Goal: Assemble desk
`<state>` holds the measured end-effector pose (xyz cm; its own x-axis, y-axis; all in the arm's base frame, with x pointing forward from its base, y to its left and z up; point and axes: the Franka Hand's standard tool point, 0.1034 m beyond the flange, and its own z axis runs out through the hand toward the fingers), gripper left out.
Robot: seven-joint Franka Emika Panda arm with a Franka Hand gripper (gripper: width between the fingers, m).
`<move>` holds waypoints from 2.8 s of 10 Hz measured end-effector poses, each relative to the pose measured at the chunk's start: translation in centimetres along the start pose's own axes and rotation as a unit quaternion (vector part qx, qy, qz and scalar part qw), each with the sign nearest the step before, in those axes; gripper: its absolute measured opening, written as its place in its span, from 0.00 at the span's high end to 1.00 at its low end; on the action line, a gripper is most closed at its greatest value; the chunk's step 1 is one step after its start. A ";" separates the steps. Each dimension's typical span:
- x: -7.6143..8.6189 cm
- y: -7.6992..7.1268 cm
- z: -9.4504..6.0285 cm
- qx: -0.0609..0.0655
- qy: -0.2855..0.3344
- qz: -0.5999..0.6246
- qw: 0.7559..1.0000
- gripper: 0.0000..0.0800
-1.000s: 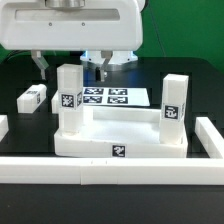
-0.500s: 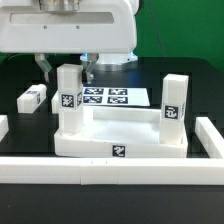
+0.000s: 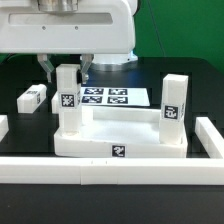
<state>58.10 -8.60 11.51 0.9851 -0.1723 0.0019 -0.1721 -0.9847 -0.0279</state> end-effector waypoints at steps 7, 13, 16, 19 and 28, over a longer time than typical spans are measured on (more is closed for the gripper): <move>0.0 -2.6 0.1 0.007 0.003 0.342 0.940 0.64; -0.2 -3.9 0.3 0.027 -0.012 0.607 0.794 0.64; -0.1 -4.1 0.3 0.032 -0.016 0.638 0.769 0.63; 0.0 -4.1 0.3 0.034 -0.014 0.568 0.822 0.36; -0.1 -3.7 0.4 0.019 0.001 0.163 0.986 0.19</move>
Offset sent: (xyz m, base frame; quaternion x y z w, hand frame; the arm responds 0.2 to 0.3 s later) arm -0.0056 0.0087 -0.0041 -0.0079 0.0085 0.2892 0.9572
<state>58.64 -4.95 11.26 0.8774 -0.4797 -0.0108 -0.4794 -0.8753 -0.0641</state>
